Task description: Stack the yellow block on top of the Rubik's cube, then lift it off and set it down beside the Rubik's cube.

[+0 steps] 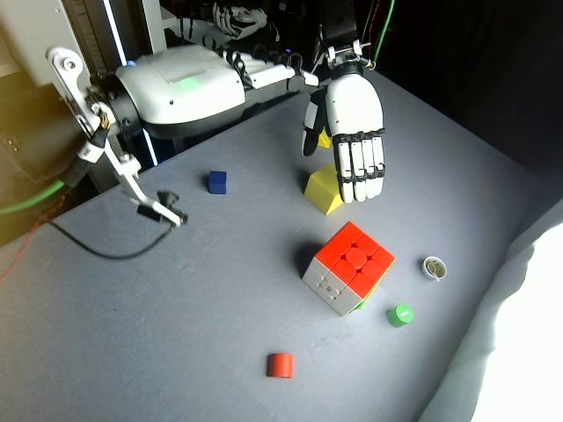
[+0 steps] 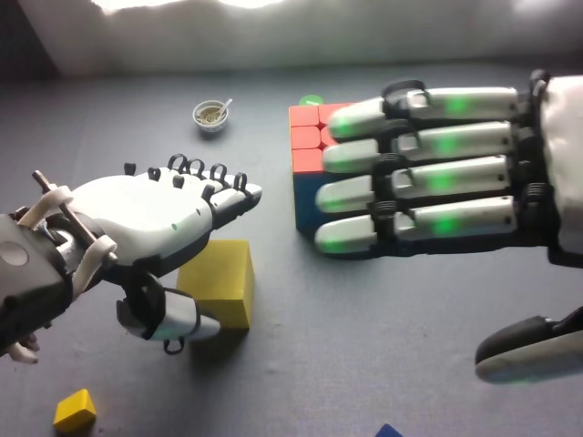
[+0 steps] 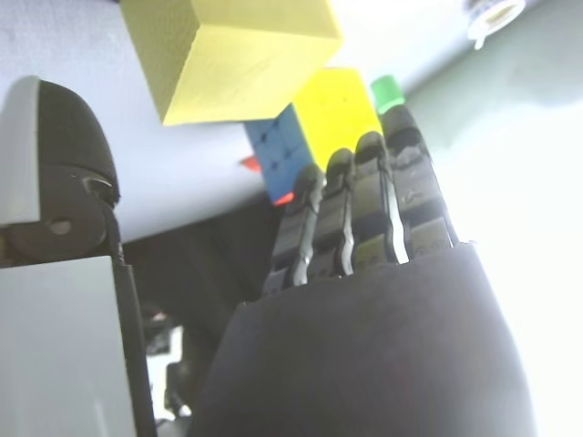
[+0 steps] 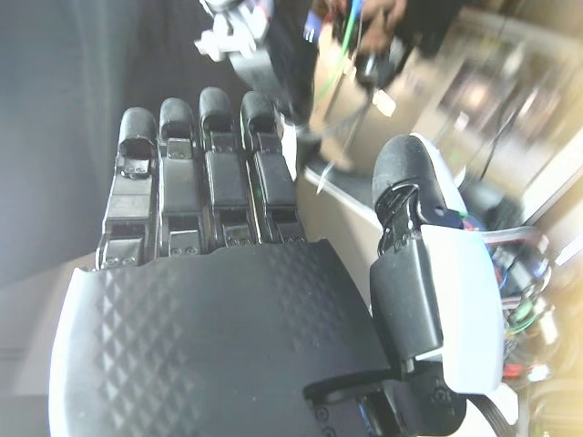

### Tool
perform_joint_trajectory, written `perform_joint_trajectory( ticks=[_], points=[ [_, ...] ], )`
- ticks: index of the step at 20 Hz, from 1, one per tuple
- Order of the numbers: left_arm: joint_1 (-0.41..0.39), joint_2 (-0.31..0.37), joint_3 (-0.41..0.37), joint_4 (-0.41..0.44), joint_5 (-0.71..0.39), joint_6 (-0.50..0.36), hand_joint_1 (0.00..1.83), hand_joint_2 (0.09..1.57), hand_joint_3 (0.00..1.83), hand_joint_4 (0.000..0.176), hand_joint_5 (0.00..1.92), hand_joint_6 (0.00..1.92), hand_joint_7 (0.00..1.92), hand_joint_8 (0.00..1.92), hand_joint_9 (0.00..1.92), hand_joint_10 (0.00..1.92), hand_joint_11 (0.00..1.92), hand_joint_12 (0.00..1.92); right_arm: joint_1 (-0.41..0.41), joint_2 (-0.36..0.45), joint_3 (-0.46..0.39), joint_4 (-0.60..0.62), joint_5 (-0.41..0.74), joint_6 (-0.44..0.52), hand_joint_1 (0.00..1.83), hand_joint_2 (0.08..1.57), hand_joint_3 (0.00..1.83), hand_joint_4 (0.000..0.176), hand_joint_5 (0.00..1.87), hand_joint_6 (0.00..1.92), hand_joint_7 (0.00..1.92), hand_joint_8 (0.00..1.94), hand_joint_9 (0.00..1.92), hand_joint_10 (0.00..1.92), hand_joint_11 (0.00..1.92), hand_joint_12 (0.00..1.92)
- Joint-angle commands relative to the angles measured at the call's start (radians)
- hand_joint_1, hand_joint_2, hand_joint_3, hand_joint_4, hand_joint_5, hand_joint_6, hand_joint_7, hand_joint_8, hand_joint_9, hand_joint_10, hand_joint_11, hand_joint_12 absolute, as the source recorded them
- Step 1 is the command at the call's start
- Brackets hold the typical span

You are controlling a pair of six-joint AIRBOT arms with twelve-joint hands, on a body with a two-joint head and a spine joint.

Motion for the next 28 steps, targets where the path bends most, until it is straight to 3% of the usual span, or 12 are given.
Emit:
perform_joint_trajectory(
  ticks=[1, 2, 6, 10, 13, 16, 18, 19, 23, 24, 25, 28],
  points=[
    [0.001, 0.003, -0.003, 0.027, -0.064, 0.007, 0.87, 1.11, 0.01, 0.0, 0.0, 0.0, 0.0, 0.0, 0.0, 0.0, 0.0, 0.11, 0.006, 0.026, -0.025, 0.105, 0.015, 0.005, 0.0, 1.28, 0.0, 0.0, 0.26, 0.0, 0.26, 0.0, 0.17, 0.01, 0.0, 0.32],
    [0.006, -0.004, -0.001, 0.025, -0.071, 0.008, 0.81, 1.13, 0.01, 0.0, 0.0, 0.0, 0.0, 0.0, 0.0, 0.0, 0.0, 0.09, 0.007, 0.039, -0.045, 0.127, -0.025, 0.002, 0.0, 1.28, 0.0, 0.0, 0.26, 0.0, 0.26, 0.01, 0.18, 0.01, 0.0, 0.33],
    [0.028, -0.025, 0.003, 0.005, -0.086, 0.023, 0.85, 1.15, 0.01, 0.0, 0.0, 0.0, 0.0, 0.0, 0.0, 0.0, 0.0, 0.04, 0.04, 0.095, -0.146, 0.315, -0.286, -0.164, 0.0, 1.28, 0.0, 0.0, 0.27, 0.01, 0.27, 0.01, 0.19, 0.01, 0.0, 0.36],
    [0.043, -0.033, 0.006, 0.005, -0.093, 0.027, 0.91, 1.12, 0.0, 0.0, 0.0, 0.0, 0.0, 0.0, 0.0, 0.0, 0.04, 0.06, 0.068, 0.128, -0.227, 0.628, -0.485, -0.5, 0.0, 1.28, 0.0, 0.0, 0.26, 0.01, 0.26, 0.01, 0.19, 0.01, 0.0, 0.39],
    [0.053, -0.046, 0.019, 0.005, -0.095, 0.03, 0.95, 1.14, 0.01, 0.0, 0.0, 0.0, 0.0, 0.0, 0.0, 0.0, 0.01, 0.05, 0.076, 0.128, -0.235, 0.657, -0.49, -0.502, 0.0, 1.28, 0.0, 0.0, 0.27, 0.01, 0.27, 0.01, 0.2, 0.01, 0.0, 0.45],
    [0.056, -0.064, 0.039, 0.008, -0.096, 0.032, 0.91, 1.13, 0.0, 0.0, 0.0, 0.0, 0.0, 0.0, 0.0, 0.0, 0.04, 0.06, 0.076, 0.127, -0.235, 0.663, -0.487, -0.523, 0.0, 1.29, 0.0, 0.0, 0.23, 0.0, 0.23, 0.0, 0.16, 0.0, 0.0, 0.3],
    [0.058, -0.077, 0.051, 0.008, -0.105, 0.033, 0.98, 1.11, 0.0, 0.0, 0.0, 0.0, 0.0, 0.0, 0.0, 0.0, 0.02, 0.06, 0.076, 0.126, -0.234, 0.665, -0.484, -0.529, 0.0, 1.29, 0.0, 0.0, 0.27, 0.01, 0.27, 0.01, 0.21, 0.01, 0.0, 0.41],
    [0.059, -0.082, 0.055, 0.008, -0.109, 0.033, 0.88, 1.15, 0.01, 0.0, 0.0, 0.0, 0.0, 0.0, 0.0, 0.0, 0.0, 0.01, 0.076, 0.124, -0.234, 0.667, -0.48, -0.53, 0.0, 1.29, 0.0, 0.0, 0.26, 0.0, 0.26, 0.0, 0.19, 0.0, 0.0, 0.39],
    [0.061, -0.098, 0.075, 0.008, -0.111, 0.033, 0.77, 1.18, 0.01, 0.0, 0.0, 0.0, 0.0, 0.0, 0.0, 0.0, 0.01, 0.0, 0.07, 0.113, -0.235, 0.725, -0.454, -0.602, 0.0, 1.29, 0.0, 0.0, 0.24, 0.0, 0.26, 0.0, 0.18, 0.0, 0.0, 0.39],
    [0.061, -0.1, 0.078, 0.008, -0.111, 0.033, 0.87, 1.15, 0.0, 0.0, 0.0, 0.0, 0.0, 0.0, 0.0, 0.0, 0.01, 0.01, 0.07, 0.112, -0.235, 0.726, -0.454, -0.602, 0.0, 1.29, 0.0, 0.0, 0.26, 0.0, 0.27, 0.0, 0.2, 0.0, 0.0, 0.43],
    [0.062, -0.102, 0.08, 0.008, -0.111, 0.033, 0.82, 1.17, 0.01, 0.0, 0.0, 0.0, 0.0, 0.0, 0.0, 0.0, 0.03, 0.01, 0.071, 0.111, -0.234, 0.727, -0.45, -0.602, 0.0, 1.3, 0.0, 0.0, 0.28, 0.01, 0.28, 0.0, 0.21, 0.01, 0.0, 0.47],
    [0.069, -0.103, 0.08, 0.006, -0.112, 0.033, 0.92, 1.17, 0.0, 0.0, 0.0, 0.0, 0.0, 0.0, 0.03, 0.01, 0.08, 0.04, 0.071, 0.11, -0.234, 0.73, -0.447, -0.61, 0.0, 1.29, 0.0, 0.0, 0.28, 0.01, 0.28, 0.0, 0.21, 0.01, 0.0, 0.48]
  ],
)
